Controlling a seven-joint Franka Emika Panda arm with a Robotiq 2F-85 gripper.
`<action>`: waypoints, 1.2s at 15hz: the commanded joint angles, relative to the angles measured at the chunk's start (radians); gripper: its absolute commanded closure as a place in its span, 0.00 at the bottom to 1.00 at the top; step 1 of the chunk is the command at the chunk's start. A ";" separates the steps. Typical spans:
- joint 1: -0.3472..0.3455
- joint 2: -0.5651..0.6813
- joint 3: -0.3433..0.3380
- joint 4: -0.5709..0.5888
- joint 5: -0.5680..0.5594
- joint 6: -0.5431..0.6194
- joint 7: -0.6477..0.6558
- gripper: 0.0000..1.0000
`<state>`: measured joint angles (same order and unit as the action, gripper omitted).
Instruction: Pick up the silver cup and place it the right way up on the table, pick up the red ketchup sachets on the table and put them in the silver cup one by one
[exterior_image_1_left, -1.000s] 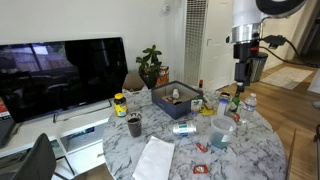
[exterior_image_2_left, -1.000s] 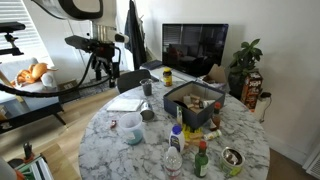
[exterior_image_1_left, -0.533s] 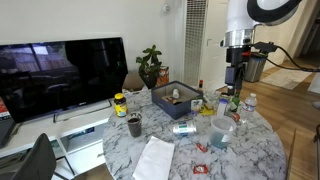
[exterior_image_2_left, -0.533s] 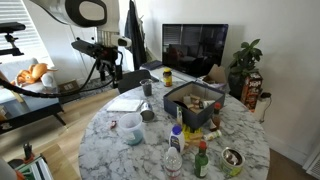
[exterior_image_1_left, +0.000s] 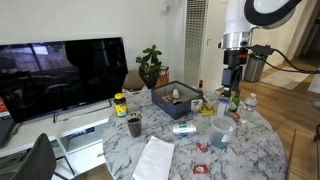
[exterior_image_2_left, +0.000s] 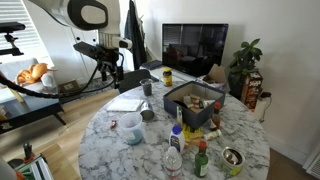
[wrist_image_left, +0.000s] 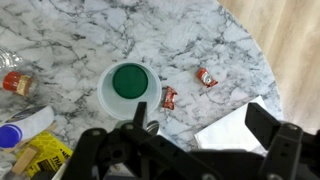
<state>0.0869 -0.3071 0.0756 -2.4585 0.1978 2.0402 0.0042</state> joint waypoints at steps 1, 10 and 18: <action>0.030 0.176 0.016 0.019 0.068 0.209 -0.007 0.00; 0.015 0.412 0.029 0.053 0.044 0.525 0.017 0.00; -0.009 0.524 0.035 0.130 0.107 0.558 -0.004 0.00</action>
<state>0.1015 0.1756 0.0944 -2.3535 0.2524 2.5884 0.0191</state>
